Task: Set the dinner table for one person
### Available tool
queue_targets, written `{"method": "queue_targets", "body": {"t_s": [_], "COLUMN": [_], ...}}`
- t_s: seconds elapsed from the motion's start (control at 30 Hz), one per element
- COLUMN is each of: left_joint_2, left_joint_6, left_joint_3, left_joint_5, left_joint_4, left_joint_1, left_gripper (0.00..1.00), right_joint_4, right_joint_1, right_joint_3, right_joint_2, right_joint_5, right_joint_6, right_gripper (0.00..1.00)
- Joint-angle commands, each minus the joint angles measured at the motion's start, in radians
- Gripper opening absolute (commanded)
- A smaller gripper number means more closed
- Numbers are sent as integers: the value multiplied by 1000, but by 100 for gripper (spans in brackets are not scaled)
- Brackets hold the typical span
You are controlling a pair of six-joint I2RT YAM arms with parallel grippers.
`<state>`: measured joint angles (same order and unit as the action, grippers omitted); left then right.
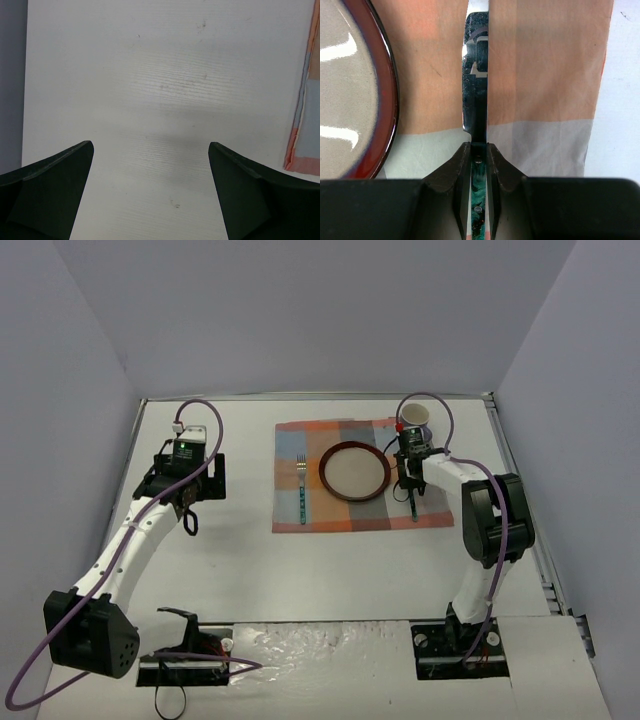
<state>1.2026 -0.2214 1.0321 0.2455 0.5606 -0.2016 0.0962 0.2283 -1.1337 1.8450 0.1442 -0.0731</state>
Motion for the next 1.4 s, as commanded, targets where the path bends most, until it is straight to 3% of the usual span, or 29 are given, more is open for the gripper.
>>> {"method": "queue_targets", "body": {"t_s": [0.0, 1.37], "left_joint_2": [-3, -3], "left_joint_6": [-3, -3], "left_joint_3": [23, 23], "left_joint_5": [23, 26], "left_joint_4": [-35, -33], "left_joint_1": [4, 4], "left_gripper": [97, 97], "right_joint_4": [-42, -85], "right_joint_1": [-4, -32], "right_joint_3": [-4, -6], "right_joint_2": [-7, 19], "right_joint_5": [-9, -40], "right_joint_6": [13, -19], "right_gripper": [0, 0]}}
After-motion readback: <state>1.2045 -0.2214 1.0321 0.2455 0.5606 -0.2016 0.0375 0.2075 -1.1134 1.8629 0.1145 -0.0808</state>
